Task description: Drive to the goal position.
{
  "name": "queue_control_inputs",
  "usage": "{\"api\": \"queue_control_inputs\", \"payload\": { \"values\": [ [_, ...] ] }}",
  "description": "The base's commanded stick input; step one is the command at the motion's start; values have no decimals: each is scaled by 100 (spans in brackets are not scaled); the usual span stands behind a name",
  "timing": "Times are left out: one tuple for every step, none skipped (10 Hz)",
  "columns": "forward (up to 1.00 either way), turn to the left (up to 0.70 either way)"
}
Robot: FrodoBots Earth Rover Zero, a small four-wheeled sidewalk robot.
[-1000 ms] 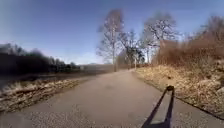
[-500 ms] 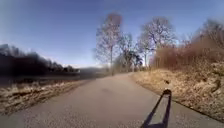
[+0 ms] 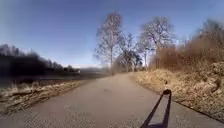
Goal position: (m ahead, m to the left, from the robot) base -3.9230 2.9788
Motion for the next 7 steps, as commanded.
{"api": "queue_control_inputs", "payload": {
  "values": [
    [85, 0],
    [85, 0],
    [85, 0],
    [85, 0],
    [85, 0],
    [85, 0],
    [85, 0]
  ]
}}
